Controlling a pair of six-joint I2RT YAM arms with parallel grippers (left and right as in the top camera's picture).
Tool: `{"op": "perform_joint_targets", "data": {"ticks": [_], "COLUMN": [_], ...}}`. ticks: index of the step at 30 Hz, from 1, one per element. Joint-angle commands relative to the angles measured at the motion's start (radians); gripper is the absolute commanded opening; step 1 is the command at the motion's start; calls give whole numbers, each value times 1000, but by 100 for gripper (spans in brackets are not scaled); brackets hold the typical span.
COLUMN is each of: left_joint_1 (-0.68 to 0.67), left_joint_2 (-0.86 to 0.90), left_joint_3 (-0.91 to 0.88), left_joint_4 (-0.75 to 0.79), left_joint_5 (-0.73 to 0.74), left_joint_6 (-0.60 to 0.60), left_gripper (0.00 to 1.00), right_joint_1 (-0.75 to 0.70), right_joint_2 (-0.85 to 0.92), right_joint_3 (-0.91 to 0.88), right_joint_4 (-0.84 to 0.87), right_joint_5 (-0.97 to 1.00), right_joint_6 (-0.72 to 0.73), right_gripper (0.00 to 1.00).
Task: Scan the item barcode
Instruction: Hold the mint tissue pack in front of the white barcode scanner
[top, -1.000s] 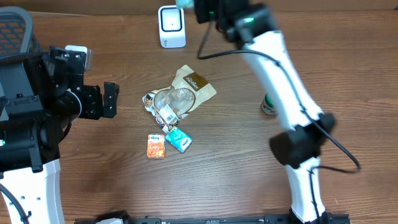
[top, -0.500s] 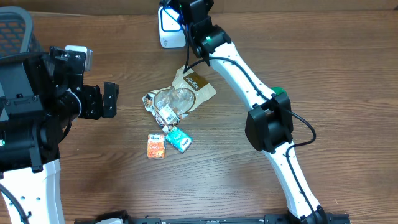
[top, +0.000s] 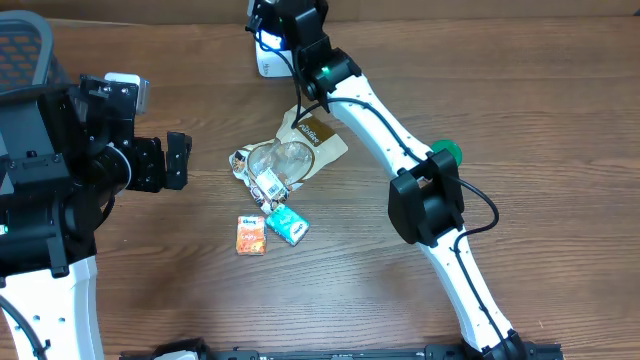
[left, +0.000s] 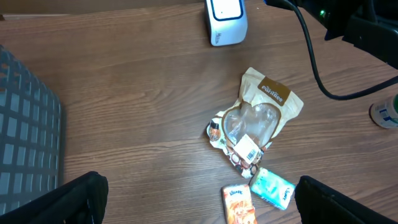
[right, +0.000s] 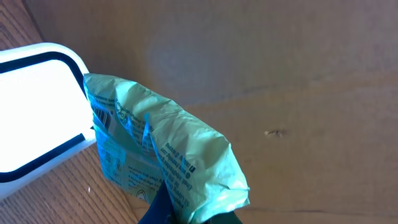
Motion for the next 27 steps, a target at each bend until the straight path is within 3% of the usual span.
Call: {"op": "perform_joint_targets", "data": {"ticks": [1,27], "left_joint_1": [5,5], "left_joint_2": [3,3], "left_joint_3": [19,19], "left_joint_4": [3,3], "left_joint_5": [12,12], "left_joint_6": [26,26], "left_gripper": [100,99], "right_joint_1": [4,7], "right_joint_2": [-16,-22], "right_joint_3": [27,27], "right_joint_4": [13,-5], "right_joint_5": [3,-16], "right_joint_6": [-5,-5], "right_gripper": [4,4]}}
